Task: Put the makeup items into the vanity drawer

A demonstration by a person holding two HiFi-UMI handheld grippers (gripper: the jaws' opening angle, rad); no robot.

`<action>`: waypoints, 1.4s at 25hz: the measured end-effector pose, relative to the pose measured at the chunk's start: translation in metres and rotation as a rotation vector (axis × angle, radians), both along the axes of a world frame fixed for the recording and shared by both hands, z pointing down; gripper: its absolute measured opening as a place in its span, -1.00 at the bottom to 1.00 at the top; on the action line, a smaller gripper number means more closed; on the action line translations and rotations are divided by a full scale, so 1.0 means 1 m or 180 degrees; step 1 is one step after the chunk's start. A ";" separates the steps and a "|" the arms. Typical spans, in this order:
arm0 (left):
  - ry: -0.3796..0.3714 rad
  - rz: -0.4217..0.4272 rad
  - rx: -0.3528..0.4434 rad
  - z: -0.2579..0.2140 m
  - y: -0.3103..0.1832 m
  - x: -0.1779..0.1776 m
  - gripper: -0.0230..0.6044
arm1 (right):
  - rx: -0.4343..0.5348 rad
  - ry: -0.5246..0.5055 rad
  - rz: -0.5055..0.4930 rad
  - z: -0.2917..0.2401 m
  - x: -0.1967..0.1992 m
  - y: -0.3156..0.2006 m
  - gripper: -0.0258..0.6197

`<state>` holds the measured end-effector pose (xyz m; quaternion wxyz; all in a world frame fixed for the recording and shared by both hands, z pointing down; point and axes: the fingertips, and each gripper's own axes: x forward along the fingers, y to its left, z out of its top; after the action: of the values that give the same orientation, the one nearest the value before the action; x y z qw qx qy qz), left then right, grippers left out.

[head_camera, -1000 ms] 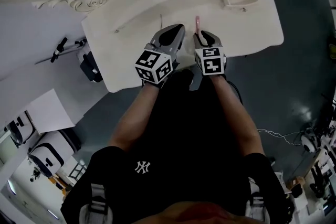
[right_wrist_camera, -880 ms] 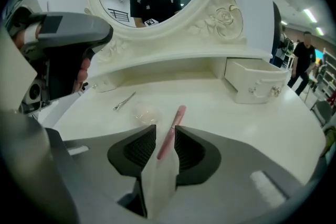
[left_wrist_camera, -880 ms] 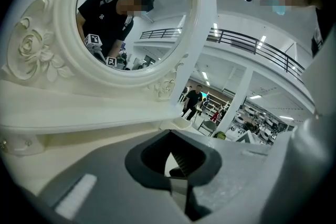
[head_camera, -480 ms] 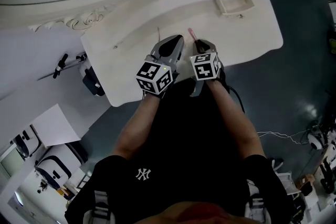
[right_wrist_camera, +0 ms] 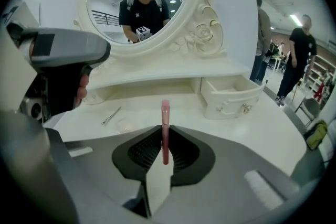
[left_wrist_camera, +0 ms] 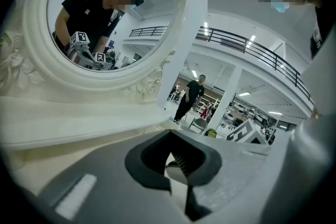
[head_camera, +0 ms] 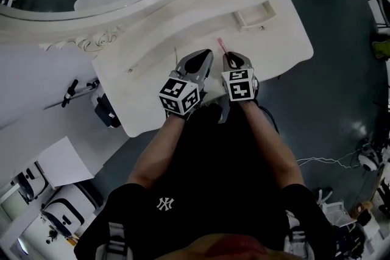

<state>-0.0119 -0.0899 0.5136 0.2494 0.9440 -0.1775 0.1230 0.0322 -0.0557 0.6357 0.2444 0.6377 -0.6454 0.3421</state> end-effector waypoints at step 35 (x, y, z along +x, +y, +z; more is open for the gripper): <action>0.0018 0.0392 0.0224 -0.045 -0.009 0.156 -0.93 | 0.0758 -0.2598 0.2419 -0.039 0.209 -0.030 -0.71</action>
<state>0.1437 -0.0990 0.4687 0.2086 0.9617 -0.1226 0.1292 0.2417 -0.0855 0.5965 -0.2385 0.6644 -0.4470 0.5495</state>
